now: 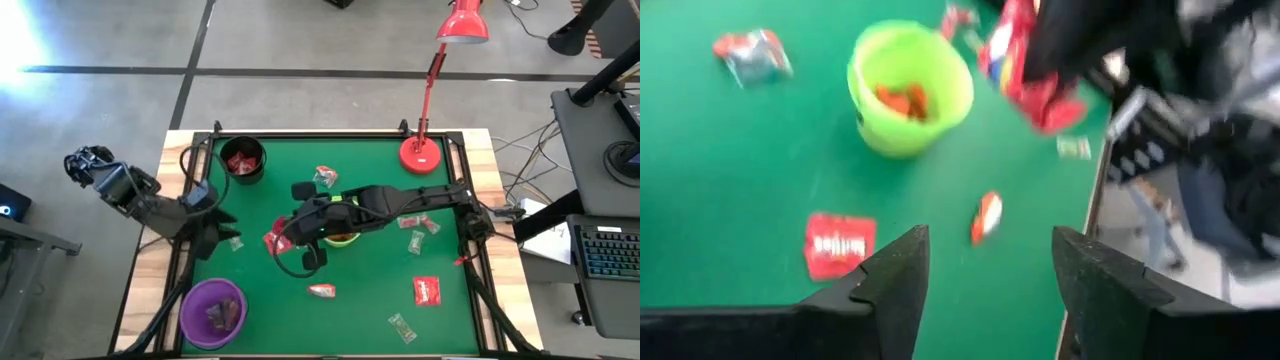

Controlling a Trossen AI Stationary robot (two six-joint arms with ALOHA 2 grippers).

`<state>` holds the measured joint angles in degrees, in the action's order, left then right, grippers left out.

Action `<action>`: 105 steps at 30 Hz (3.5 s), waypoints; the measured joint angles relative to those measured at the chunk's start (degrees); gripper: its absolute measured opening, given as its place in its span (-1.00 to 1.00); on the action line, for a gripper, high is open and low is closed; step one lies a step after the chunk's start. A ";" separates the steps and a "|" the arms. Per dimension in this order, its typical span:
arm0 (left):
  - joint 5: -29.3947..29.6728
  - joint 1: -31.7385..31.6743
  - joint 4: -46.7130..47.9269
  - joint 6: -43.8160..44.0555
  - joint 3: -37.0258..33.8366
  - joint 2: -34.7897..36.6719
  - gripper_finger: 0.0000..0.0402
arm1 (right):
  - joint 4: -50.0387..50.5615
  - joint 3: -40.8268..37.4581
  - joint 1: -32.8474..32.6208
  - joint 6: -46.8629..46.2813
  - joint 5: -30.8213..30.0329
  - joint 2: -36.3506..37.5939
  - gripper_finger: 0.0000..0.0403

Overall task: Sort candy
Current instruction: Put the red candy into the black bucket

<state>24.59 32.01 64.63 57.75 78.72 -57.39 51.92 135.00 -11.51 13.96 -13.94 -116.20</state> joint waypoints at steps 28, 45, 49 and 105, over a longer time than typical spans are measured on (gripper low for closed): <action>-2.85 -12.08 -14.92 -0.21 0.00 -5.35 0.00 | -7.32 0.00 0.66 3.55 -5.63 0.07 -0.96; -2.90 -13.16 -13.67 -4.07 0.00 -5.35 -0.50 | -7.82 0.00 0.57 2.53 -5.63 0.50 -0.96; -3.13 -13.33 -13.87 -5.42 0.00 -5.31 -0.61 | -8.60 0.00 0.55 2.53 -5.61 0.50 -0.96; 5.73 -25.09 10.08 -11.86 0.00 -4.83 -1.00 | 14.39 -0.02 3.31 -7.41 -16.12 9.01 -0.59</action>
<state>30.31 6.91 74.71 45.89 78.72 -62.22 66.32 134.98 -8.20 6.55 -30.06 -107.19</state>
